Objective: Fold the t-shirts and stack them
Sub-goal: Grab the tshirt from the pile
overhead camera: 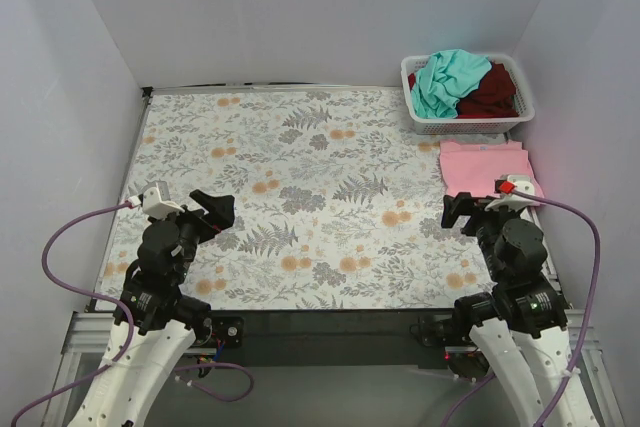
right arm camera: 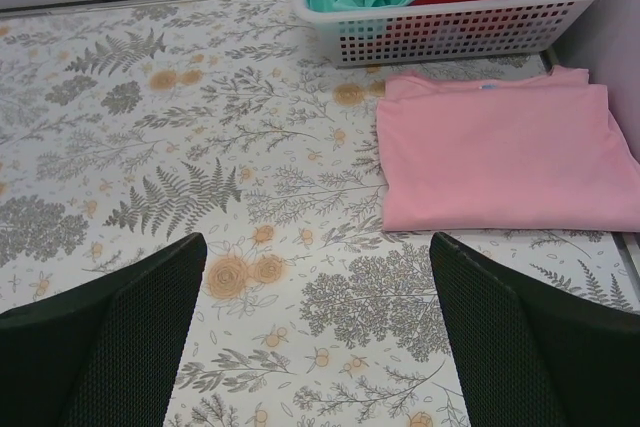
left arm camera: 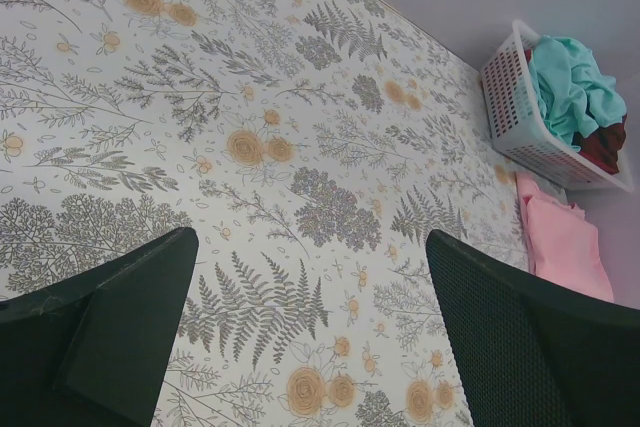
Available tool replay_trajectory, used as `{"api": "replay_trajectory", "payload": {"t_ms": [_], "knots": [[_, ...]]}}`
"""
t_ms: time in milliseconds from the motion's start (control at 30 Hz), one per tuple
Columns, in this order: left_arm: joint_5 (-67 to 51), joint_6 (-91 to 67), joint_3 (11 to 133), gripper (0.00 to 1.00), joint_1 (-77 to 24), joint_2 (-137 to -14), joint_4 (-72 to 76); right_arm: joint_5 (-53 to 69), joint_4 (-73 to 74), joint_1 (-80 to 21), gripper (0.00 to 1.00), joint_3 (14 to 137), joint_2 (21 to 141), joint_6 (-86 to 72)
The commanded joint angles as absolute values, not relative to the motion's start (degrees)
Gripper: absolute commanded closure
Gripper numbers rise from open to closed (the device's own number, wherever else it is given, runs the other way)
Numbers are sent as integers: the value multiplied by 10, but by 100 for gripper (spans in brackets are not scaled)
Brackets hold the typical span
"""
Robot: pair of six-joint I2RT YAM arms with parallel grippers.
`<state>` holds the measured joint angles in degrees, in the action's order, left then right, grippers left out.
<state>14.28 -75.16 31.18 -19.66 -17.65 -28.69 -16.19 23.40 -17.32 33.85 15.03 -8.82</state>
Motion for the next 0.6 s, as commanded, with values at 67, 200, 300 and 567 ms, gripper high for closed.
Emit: {"api": "replay_trajectory", "payload": {"t_ms": [67, 200, 300, 567], "knots": [[140, -741, 307, 2, -194, -185, -286, -167, 188, -172, 2, 336, 196, -84], [142, -738, 305, 2, -194, -184, -285, -135, 140, -172, 2, 357, 275, -86], [141, -738, 304, 2, -194, -181, -283, -126, 96, -171, 2, 381, 351, -88], [142, -737, 301, 2, -194, -176, -280, -224, 76, -130, 2, 585, 642, -54]]}}
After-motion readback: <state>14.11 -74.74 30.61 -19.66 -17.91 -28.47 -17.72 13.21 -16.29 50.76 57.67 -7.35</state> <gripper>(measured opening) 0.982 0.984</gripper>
